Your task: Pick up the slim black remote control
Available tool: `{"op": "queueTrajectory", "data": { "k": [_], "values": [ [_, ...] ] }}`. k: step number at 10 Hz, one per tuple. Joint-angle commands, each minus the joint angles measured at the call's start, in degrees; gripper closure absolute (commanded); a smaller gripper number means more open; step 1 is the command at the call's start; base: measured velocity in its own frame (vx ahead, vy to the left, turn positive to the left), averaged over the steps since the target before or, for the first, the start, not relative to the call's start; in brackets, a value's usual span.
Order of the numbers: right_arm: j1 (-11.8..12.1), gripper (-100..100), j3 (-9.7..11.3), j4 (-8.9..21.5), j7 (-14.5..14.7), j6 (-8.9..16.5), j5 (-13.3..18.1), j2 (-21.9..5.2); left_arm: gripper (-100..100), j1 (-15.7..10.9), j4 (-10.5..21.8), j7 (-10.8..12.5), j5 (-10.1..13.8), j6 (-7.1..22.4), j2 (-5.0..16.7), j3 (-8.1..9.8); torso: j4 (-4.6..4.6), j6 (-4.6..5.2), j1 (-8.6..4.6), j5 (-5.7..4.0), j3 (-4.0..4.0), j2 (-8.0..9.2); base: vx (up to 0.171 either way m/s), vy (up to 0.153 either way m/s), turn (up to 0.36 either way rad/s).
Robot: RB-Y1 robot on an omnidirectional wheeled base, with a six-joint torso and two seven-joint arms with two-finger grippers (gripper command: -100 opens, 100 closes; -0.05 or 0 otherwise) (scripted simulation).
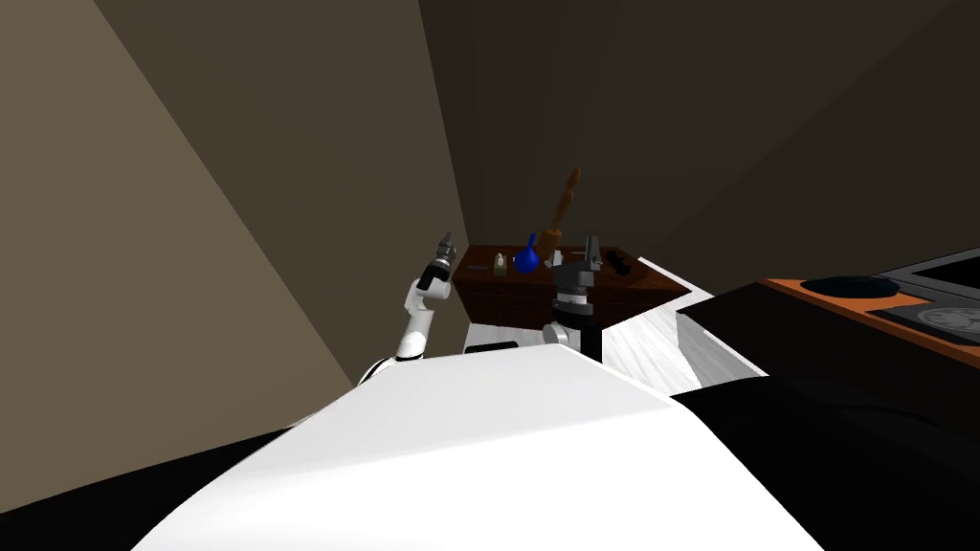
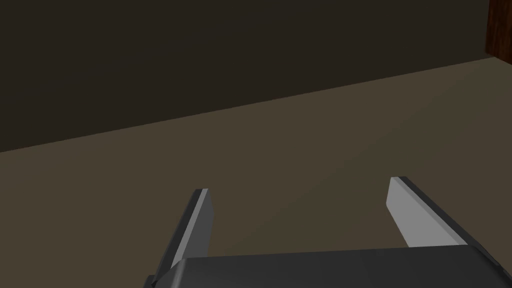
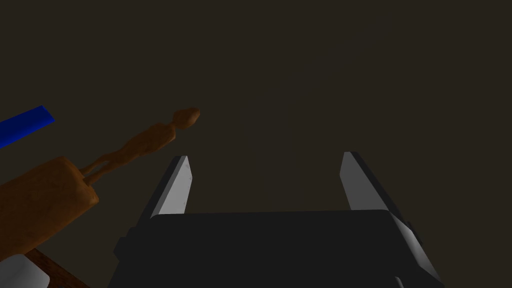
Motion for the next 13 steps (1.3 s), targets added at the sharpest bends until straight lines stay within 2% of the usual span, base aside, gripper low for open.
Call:
{"op": "queueTrajectory", "data": {
  "k": [1,2,6,7,8,9,10,11,12,13],
  "values": [
    [0.00,0,0.00,0.00,0.00,0.00,0.00,0.00,-100,-2.86,2.86,-0.03,0.19,2.86,-0.08,0.21,0.00,0.00,0.00,0.00,0.00,0.00,-0.002,0.025,-0.053],
    [0.00,0,0.00,0.00,0.00,0.00,0.00,0.00,-100,-3.68,3.92,-0.03,0.19,4.64,-0.08,0.21,0.00,0.00,0.01,0.00,0.00,0.00,0.000,0.020,-0.031],
    [0.00,0,0.00,0.00,0.00,0.00,0.00,0.00,-100,-10.29,10.63,0.06,0.66,11.53,-0.16,1.00,-0.01,0.00,-0.03,-0.01,-0.03,-0.05,0.010,0.016,-0.046],
    [0.00,0,0.00,0.00,0.00,0.00,0.00,0.00,-100,-10.29,11.21,0.06,0.66,11.88,-0.16,1.00,-0.02,-0.01,-0.04,-0.01,-0.03,-0.05,0.007,0.007,0.003],
    [0.00,0,0.00,0.00,0.00,0.00,0.00,0.00,-100,-12.93,13.40,0.14,0.90,14.38,-0.19,1.48,-0.02,-0.02,-0.06,-0.01,-0.02,-0.03,0.014,0.008,-0.070],
    [0.00,0,0.00,0.00,0.00,0.00,0.00,0.00,-100,-13.50,15.01,0.14,0.90,15.59,-0.19,1.48,-0.01,0.01,-0.07,-0.02,-0.03,-0.06,0.017,0.011,-0.037],
    [0.00,0,0.00,0.00,0.00,0.00,0.00,0.00,-100,-16.10,17.08,0.24,1.16,17.44,-0.20,2.02,-0.02,-0.02,-0.05,-0.01,-0.04,-0.06,0.028,0.011,-0.058],
    [0.00,0,0.00,0.00,0.00,0.00,0.00,0.00,-100,-16.62,18.73,0.24,1.16,19.09,-0.20,2.02,-0.02,0.00,-0.05,-0.01,-0.05,-0.10,0.027,0.010,-0.033],
    [0.00,0,0.00,0.00,0.00,0.00,0.00,0.00,-100,-19.06,20.70,0.35,1.43,20.65,-0.21,2.62,-0.03,-0.02,-0.05,-0.01,-0.06,-0.10,0.036,-0.002,-0.080],
    [0.00,0,0.00,0.00,0.00,0.00,0.00,0.00,-100,-19.66,22.31,0.35,1.43,22.36,-0.21,2.62,-0.03,0.00,-0.10,-0.02,-0.07,-0.13,0.032,-0.001,-0.032]
  ]
}}
